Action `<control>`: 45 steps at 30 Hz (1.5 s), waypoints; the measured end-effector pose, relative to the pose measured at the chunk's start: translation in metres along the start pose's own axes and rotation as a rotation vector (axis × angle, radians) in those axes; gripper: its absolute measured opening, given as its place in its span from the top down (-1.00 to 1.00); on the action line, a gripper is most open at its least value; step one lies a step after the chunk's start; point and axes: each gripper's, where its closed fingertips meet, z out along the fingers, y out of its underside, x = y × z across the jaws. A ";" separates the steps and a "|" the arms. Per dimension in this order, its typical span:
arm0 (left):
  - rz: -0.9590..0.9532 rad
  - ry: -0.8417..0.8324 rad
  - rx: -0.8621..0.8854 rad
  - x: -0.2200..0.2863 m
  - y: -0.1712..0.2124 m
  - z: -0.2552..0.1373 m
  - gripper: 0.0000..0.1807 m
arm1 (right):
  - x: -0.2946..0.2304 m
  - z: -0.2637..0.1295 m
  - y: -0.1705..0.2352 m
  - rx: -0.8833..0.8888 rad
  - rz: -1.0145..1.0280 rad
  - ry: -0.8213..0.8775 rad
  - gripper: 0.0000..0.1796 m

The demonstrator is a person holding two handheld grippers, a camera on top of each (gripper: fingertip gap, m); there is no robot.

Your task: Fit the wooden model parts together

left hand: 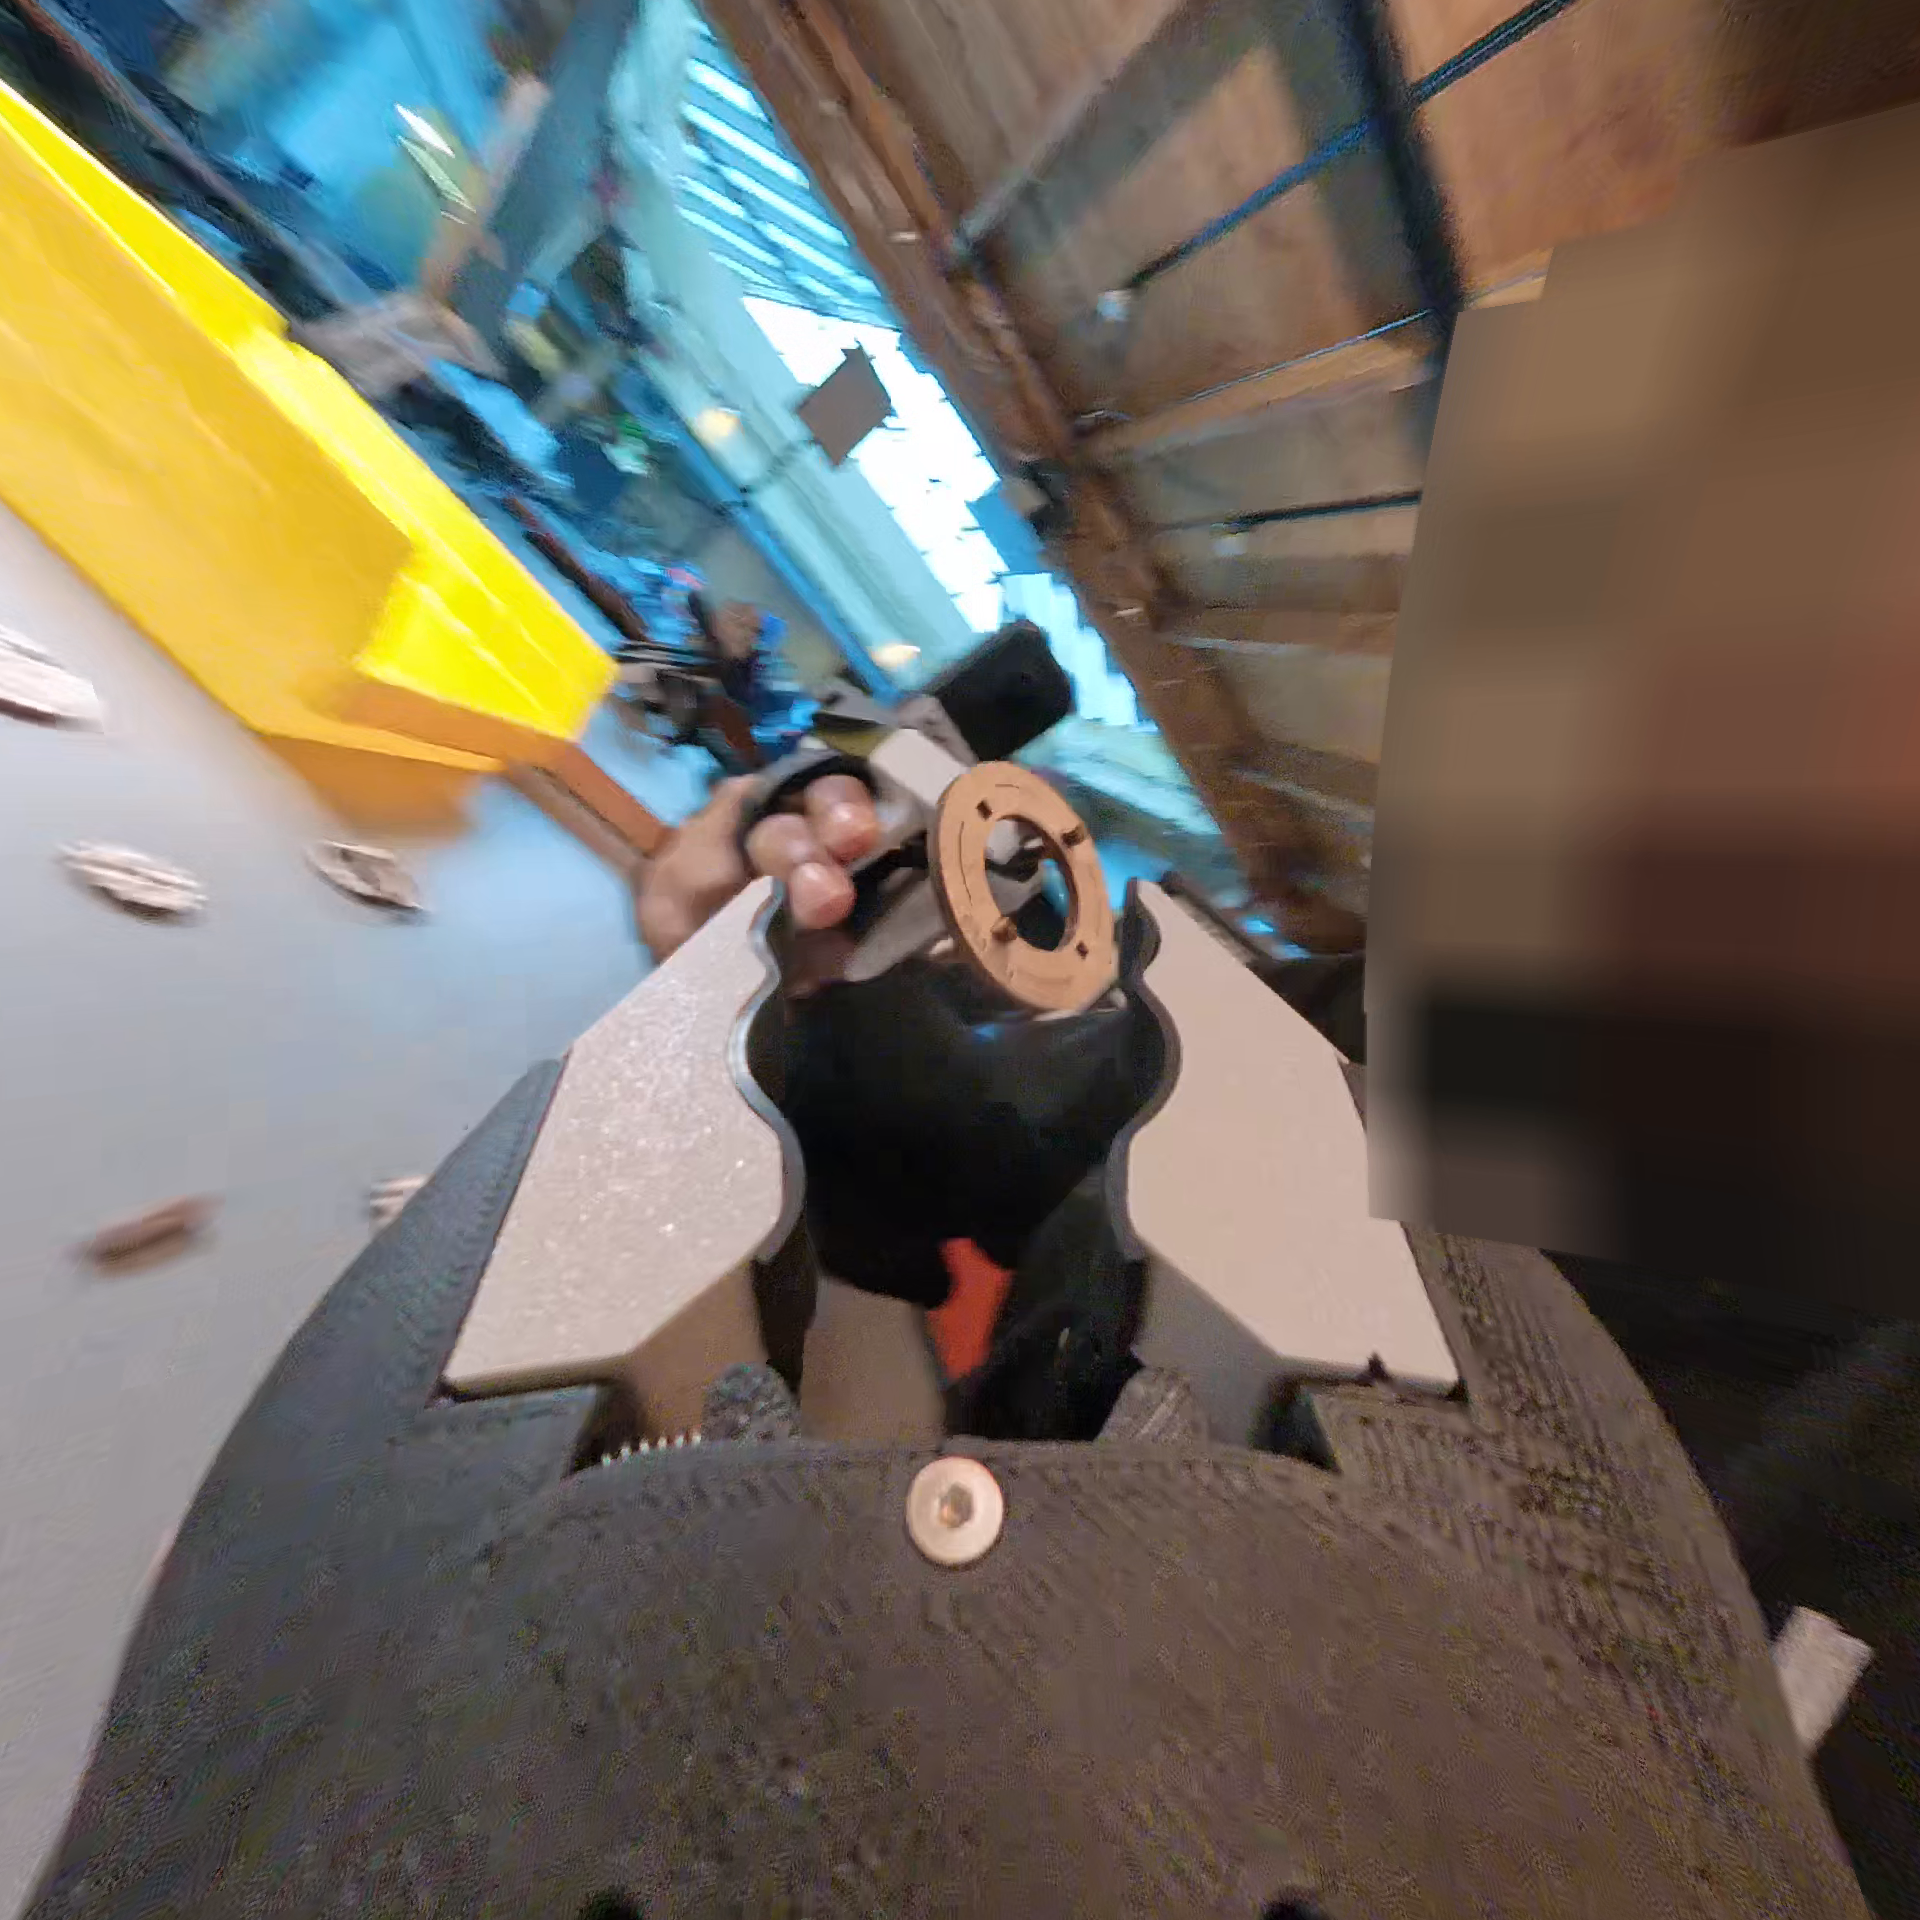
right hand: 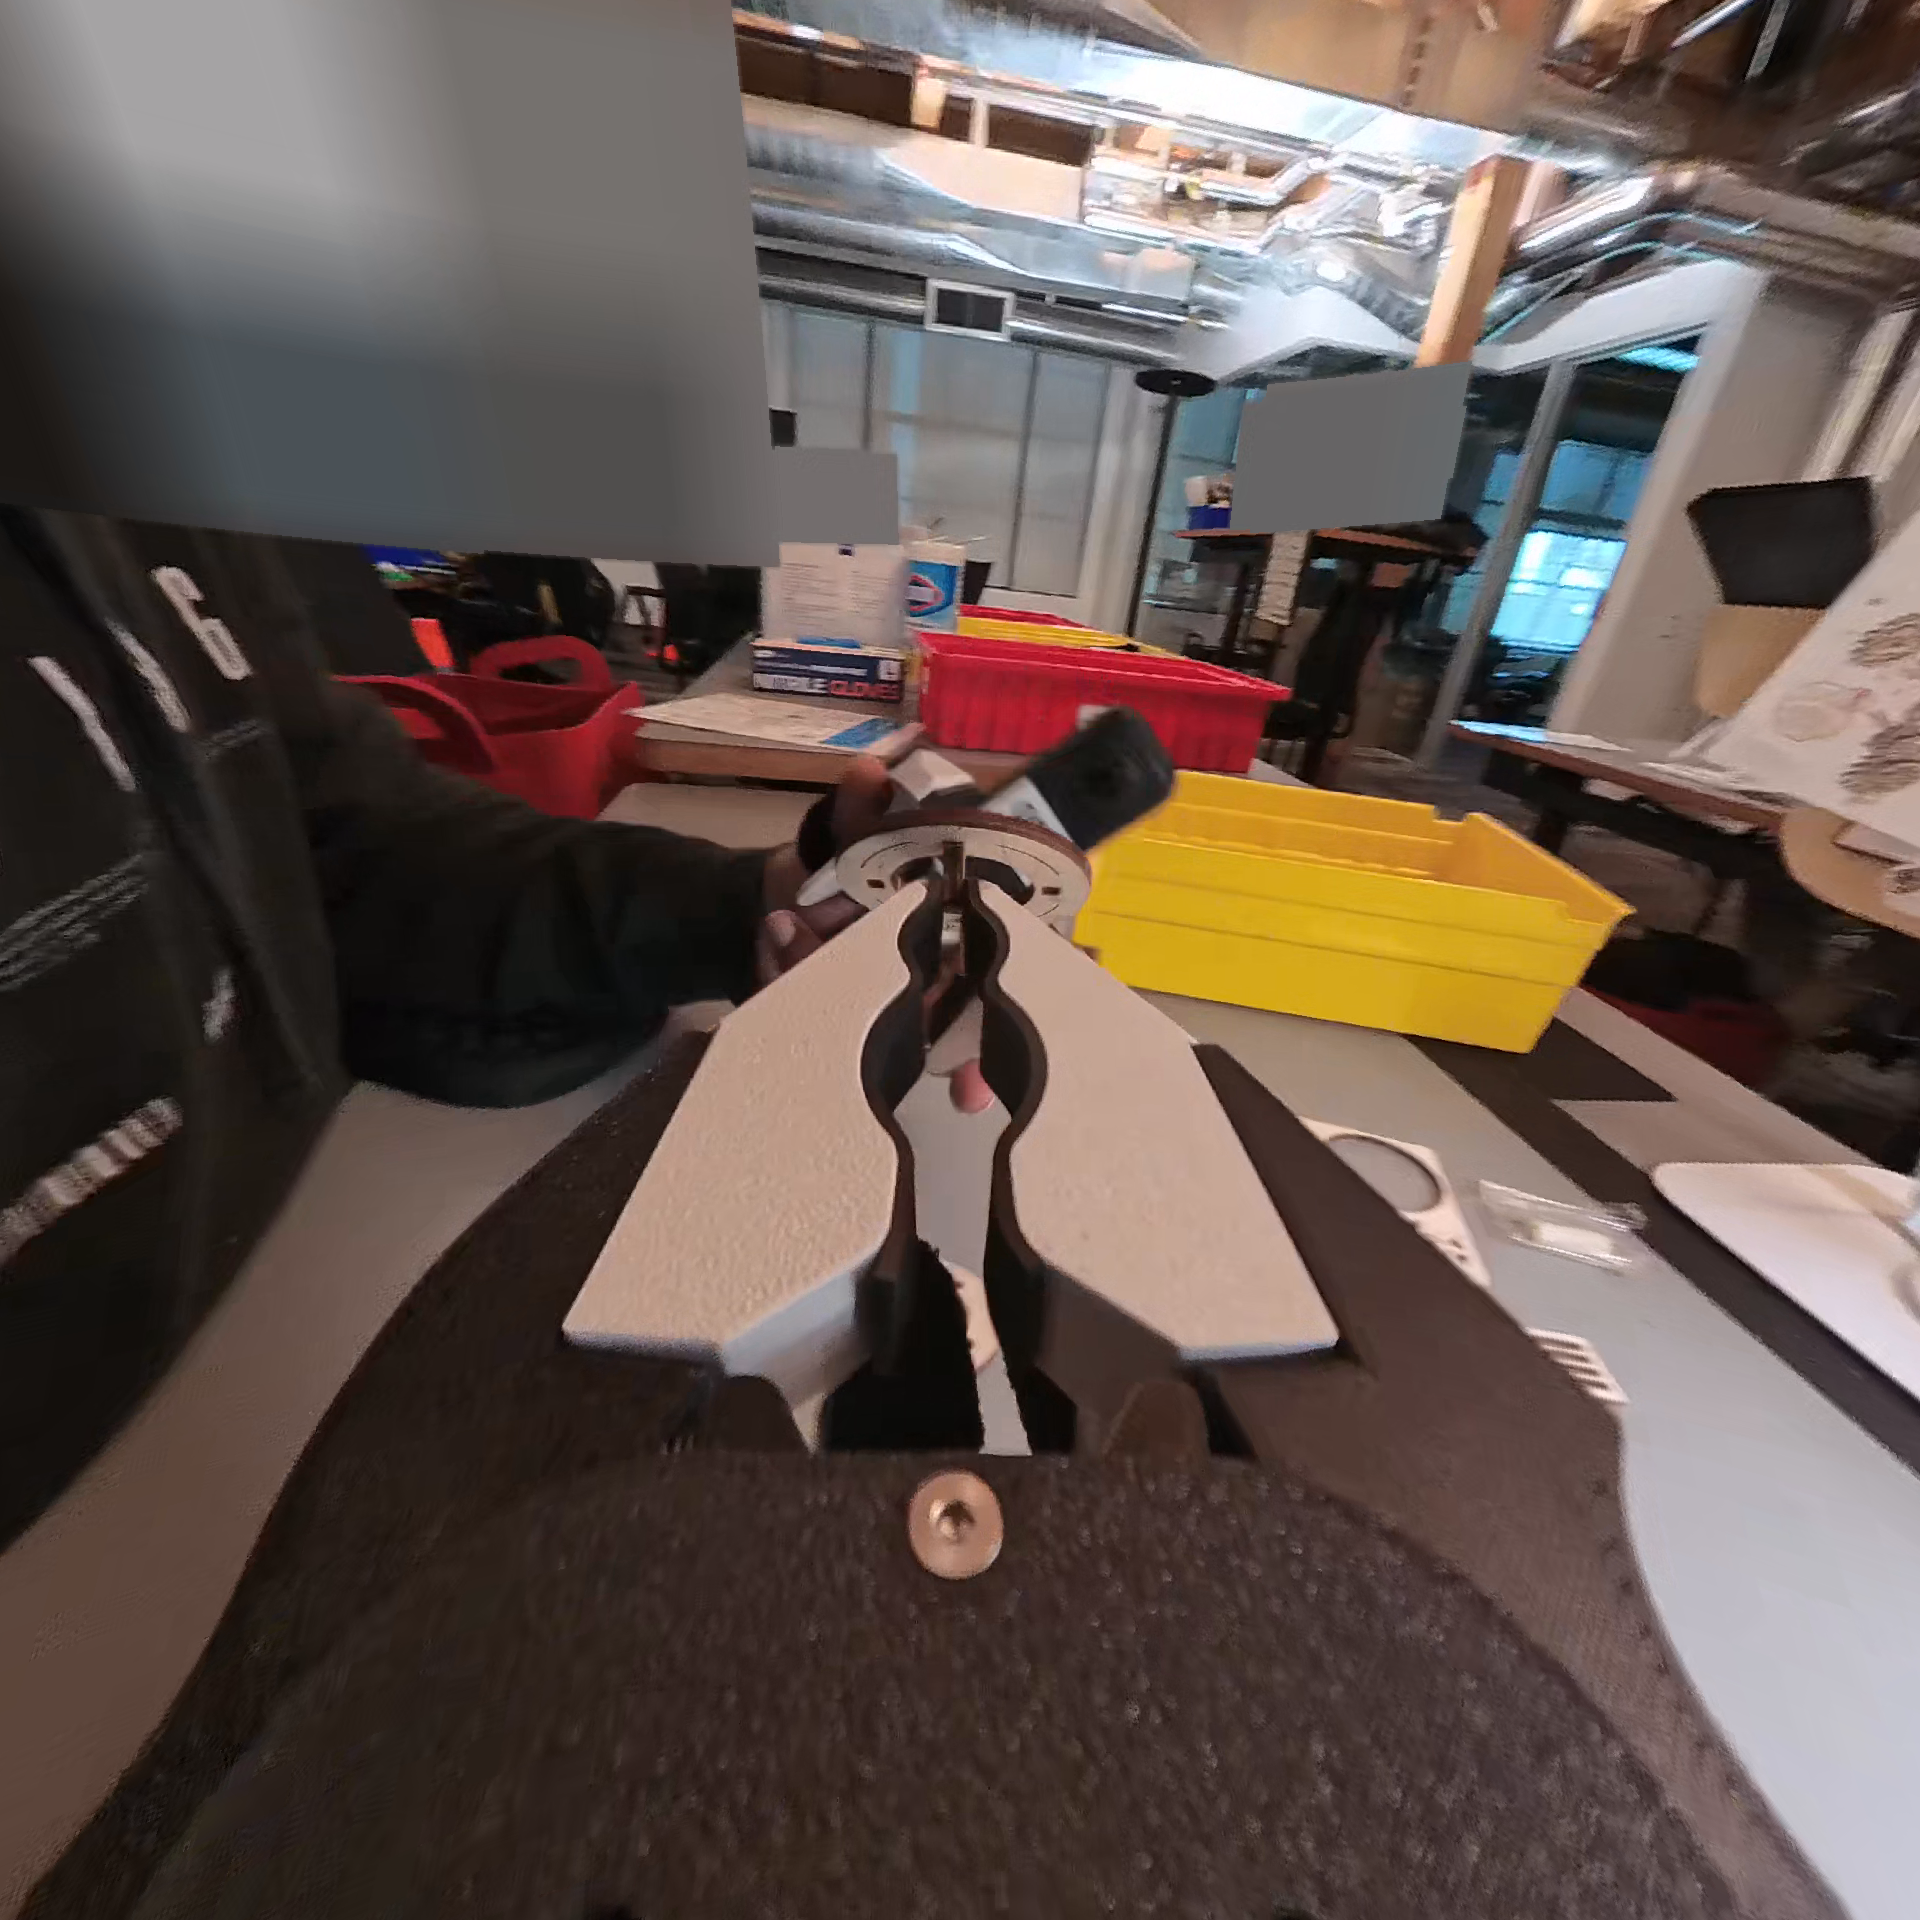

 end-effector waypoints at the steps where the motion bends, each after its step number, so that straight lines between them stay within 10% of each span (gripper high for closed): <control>1: -0.065 0.077 0.003 0.004 0.005 0.005 0.40 | -0.004 0.000 0.002 -0.001 0.024 -0.038 0.99; 6: -0.044 0.103 0.010 -0.001 0.012 0.011 0.99 | 0.002 -0.006 0.027 -0.091 0.123 -0.057 0.97; 13: 0.483 -0.291 -0.100 -0.027 0.011 0.002 1.00 | 0.018 -0.014 0.044 -0.168 0.419 -0.028 0.68; 17: 0.685 -0.396 -0.153 -0.031 0.015 0.003 1.00 | 0.023 -0.008 0.057 -0.246 0.357 0.036 0.85; 45: 0.863 -0.238 -0.170 0.020 0.023 0.018 0.95 | -0.002 -0.006 0.014 -0.170 -0.098 0.084 0.92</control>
